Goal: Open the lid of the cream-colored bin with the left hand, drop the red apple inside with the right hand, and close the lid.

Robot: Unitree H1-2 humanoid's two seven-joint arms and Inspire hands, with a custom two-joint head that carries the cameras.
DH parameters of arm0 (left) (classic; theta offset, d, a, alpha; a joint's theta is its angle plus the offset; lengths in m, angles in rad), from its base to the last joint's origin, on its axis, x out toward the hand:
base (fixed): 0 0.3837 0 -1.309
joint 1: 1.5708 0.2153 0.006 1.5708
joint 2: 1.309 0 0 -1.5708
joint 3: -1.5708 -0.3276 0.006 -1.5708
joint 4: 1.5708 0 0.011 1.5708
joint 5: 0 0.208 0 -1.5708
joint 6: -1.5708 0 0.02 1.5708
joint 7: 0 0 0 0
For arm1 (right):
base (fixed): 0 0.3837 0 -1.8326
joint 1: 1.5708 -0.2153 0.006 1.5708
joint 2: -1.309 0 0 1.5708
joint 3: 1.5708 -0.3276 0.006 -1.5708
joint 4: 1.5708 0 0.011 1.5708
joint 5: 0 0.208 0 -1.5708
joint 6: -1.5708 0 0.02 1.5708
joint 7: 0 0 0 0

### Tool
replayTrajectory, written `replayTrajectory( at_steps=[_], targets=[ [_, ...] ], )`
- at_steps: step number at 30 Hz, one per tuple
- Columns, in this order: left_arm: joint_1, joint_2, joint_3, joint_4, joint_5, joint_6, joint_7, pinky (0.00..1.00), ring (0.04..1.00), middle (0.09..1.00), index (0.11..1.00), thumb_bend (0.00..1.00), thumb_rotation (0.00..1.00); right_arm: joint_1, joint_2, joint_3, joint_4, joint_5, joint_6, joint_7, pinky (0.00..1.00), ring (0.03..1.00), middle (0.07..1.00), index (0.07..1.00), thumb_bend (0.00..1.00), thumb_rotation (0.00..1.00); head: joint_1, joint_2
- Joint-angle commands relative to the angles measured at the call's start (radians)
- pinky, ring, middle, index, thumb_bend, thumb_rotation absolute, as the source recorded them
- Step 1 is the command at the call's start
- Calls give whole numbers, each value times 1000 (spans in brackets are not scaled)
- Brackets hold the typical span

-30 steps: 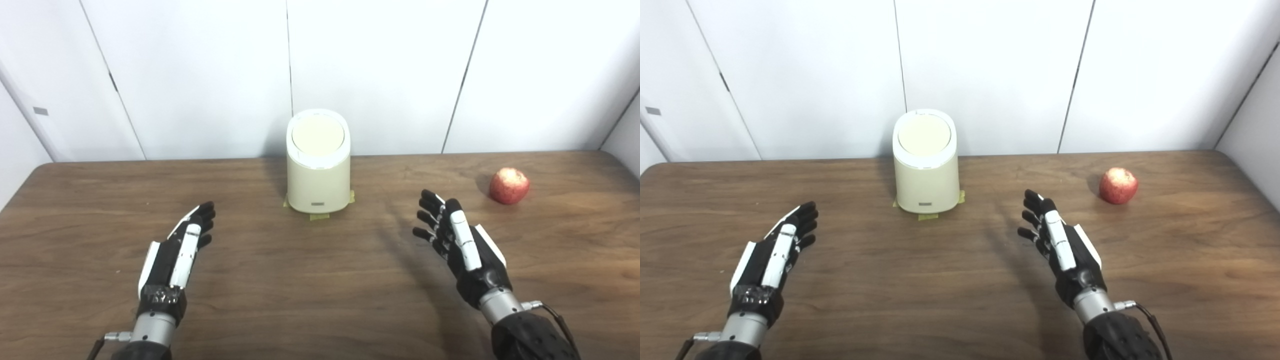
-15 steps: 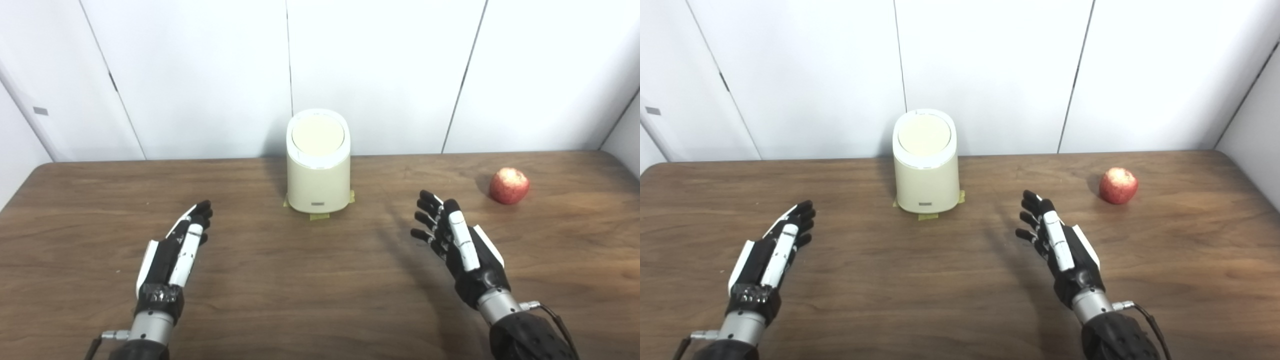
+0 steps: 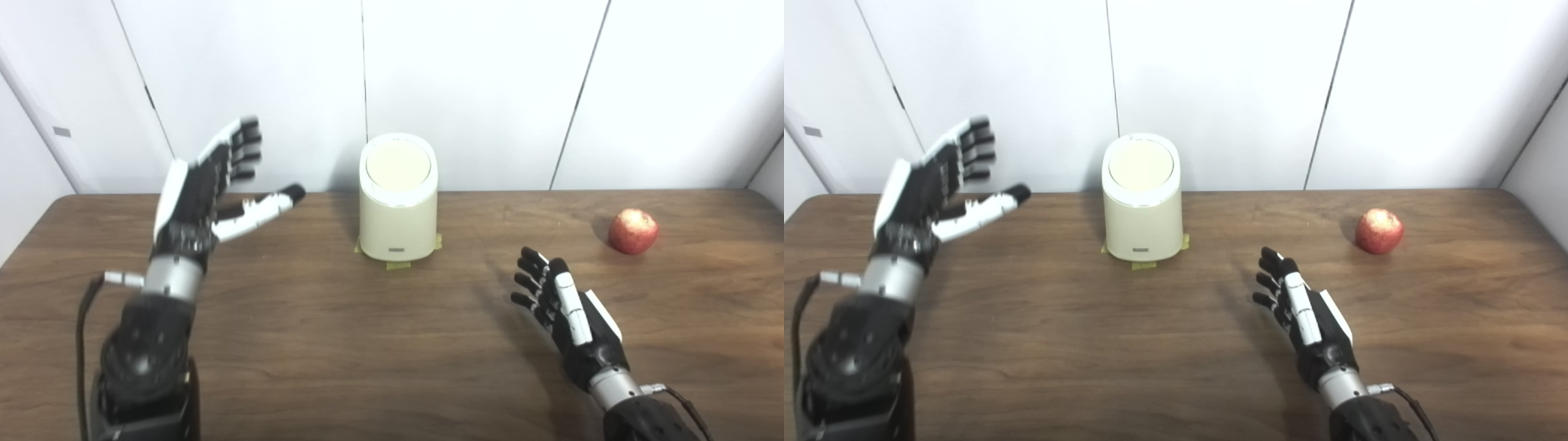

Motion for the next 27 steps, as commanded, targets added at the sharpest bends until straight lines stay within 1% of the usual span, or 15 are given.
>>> replayTrajectory(
  at_steps=[1, 3, 6, 8, 10, 12, 16, 18, 21, 25, 27],
  targets=[
    [-105, -33, 39, 16, 70, -9, -77, 797, 875, 905, 926, 850, 137, -29, 0, -1, -14, 4, -50, -1, 856, 931, 944, 931, 569, 1000, 1, 8],
    [-163, -61, 74, 44, 127, -9, -140, 800, 882, 910, 931, 848, 110, -29, 0, -1, -16, 3, -49, -3, 854, 930, 943, 930, 571, 1000, 3, 12],
    [-253, -73, 99, 117, 190, -9, -206, 827, 899, 921, 939, 860, 74, -28, -1, -3, -18, 8, -46, -2, 857, 932, 945, 933, 569, 1000, 4, 17],
    [-300, -78, 110, 158, 223, -9, -235, 843, 908, 924, 932, 877, 22, -26, -1, -4, -22, 7, -41, -3, 853, 930, 943, 930, 570, 1000, 5, 19],
    [-348, -75, 102, 215, 266, -9, -258, 858, 914, 926, 936, 891, 18, -24, -2, -4, -25, 8, -37, -1, 853, 931, 944, 931, 565, 1000, 8, 23],
    [-385, -62, 75, 273, 305, -9, -265, 861, 915, 924, 939, 899, 25, -24, -4, -2, -27, 6, -33, -1, 850, 931, 944, 933, 564, 1000, 7, 30],
    [-432, -37, 1, 369, 361, -9, -242, 841, 903, 909, 934, 919, 37, -25, -2, 2, -32, 2, -24, -4, 842, 924, 942, 931, 569, 1000, 9, 36],
    [-452, -29, -32, 415, 375, -9, -219, 808, 894, 906, 927, 931, 22, -26, 1, 2, -34, 3, -20, -5, 844, 924, 940, 929, 576, 1000, 9, 38],
    [-487, -6, -103, 494, 402, -9, -177, 719, 845, 886, 912, 961, 39, -28, 3, 3, -34, 6, -18, -4, 847, 926, 940, 932, 577, 1000, 9, 40],
    [-517, 19, -188, 579, 394, -11, -111, 673, 816, 873, 918, 963, 42, -31, 7, 8, -33, 1, -19, -6, 843, 922, 940, 931, 569, 1000, 10, 43],
    [-532, 27, -224, 623, 380, -18, -74, 691, 827, 879, 920, 962, 28, -33, 9, 12, -34, -2, -19, -7, 837, 920, 939, 930, 554, 1000, 8, 45]
  ],
)
